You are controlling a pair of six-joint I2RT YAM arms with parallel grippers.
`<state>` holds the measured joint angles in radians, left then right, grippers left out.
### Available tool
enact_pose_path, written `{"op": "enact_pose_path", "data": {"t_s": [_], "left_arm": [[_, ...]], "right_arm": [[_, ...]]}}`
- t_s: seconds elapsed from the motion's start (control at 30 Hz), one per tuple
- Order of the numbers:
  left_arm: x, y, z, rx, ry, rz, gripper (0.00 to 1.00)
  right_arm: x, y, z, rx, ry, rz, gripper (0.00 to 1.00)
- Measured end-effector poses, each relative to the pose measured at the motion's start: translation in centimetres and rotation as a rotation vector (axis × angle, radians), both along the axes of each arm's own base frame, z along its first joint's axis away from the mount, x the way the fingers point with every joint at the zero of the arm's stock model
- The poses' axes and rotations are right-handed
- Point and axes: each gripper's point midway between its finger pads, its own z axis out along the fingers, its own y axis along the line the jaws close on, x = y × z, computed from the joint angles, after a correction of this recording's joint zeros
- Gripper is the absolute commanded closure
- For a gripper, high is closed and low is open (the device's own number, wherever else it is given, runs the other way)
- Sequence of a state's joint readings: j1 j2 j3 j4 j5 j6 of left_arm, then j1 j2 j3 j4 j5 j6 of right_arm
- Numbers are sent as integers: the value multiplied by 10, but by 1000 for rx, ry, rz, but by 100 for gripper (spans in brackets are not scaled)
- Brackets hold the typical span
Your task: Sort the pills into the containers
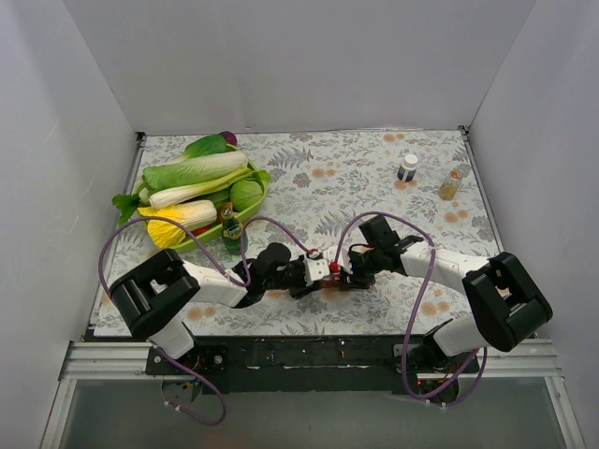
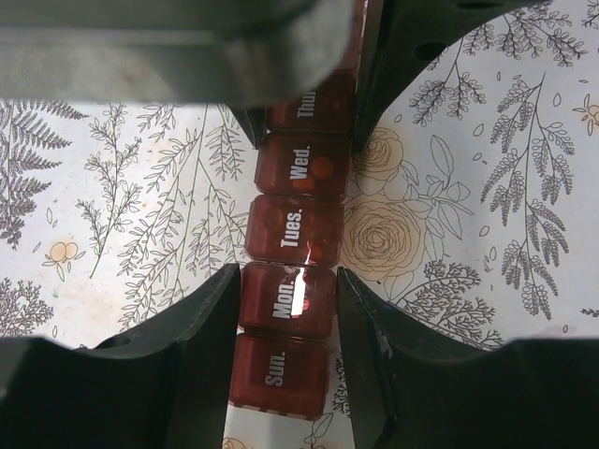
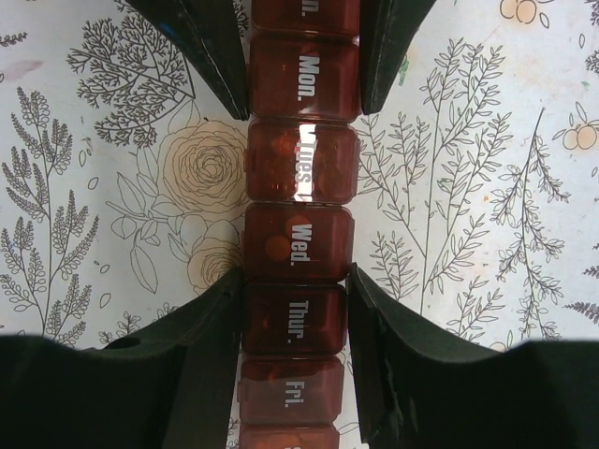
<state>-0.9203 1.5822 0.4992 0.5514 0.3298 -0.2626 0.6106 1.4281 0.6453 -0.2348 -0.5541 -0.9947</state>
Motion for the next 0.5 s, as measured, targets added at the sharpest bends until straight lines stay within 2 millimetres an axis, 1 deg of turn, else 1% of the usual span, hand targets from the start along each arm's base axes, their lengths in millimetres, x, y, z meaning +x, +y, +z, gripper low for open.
{"op": "enact_pose_path", "data": {"t_s": [0.2, 0.5], "left_arm": [[-3, 1, 2, 12, 20, -4, 89], [-10, 5, 3, 22, 103, -29, 90]], "right_arm": [[-1, 1, 0, 9, 10, 3, 67], [-6, 4, 1, 21, 36, 5, 68]]}}
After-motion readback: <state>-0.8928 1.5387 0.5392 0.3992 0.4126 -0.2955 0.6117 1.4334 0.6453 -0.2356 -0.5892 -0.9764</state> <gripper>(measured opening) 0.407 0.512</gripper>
